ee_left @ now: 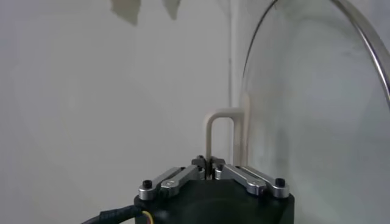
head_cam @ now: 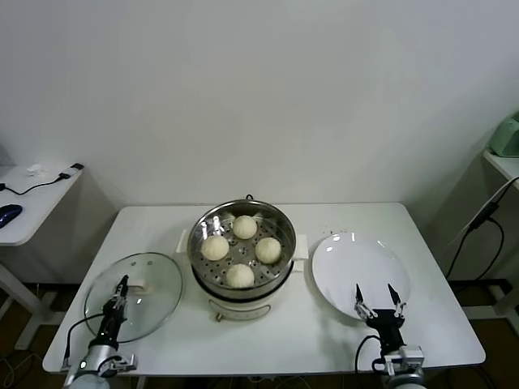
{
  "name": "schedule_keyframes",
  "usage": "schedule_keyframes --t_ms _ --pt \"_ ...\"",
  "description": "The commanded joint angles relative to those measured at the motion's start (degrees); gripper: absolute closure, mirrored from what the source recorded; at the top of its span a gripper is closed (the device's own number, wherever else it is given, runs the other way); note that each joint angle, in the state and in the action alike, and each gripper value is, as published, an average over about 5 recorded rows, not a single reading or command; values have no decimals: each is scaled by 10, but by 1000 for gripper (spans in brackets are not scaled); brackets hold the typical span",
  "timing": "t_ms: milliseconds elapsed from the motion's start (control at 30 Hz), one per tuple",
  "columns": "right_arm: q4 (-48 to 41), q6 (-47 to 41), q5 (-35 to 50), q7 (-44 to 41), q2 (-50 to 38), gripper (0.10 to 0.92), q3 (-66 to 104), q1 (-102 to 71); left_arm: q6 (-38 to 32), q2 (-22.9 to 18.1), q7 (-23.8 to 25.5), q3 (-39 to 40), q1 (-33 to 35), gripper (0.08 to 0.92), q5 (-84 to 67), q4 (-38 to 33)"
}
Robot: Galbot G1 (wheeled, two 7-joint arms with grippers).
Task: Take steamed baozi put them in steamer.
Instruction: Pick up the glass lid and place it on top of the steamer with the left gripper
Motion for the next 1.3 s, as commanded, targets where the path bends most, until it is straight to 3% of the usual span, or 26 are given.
schedule_keyframes --t_ms 33,300,500,633,933,1300 --pt "10 -6 0 1 -1 203 3 -1 36 23 59 -27 52 866 -68 -151" --pt "35 -48 -12 16 -3 203 8 2 145 90 212 -64 117 866 -195 -340" --pt "46 -69 -39 17 -6 203 4 1 232 88 284 -24 93 866 -185 -440" --pt "47 -72 -44 20 -6 203 3 -1 296 84 314 55 55 866 -135 -489" --pt "40 -37 -45 10 -4 203 -2 -6 387 38 370 258 -43 866 10 -498" --pt "9 4 -45 7 5 203 0 -9 433 -62 406 382 -101 866 99 -435"
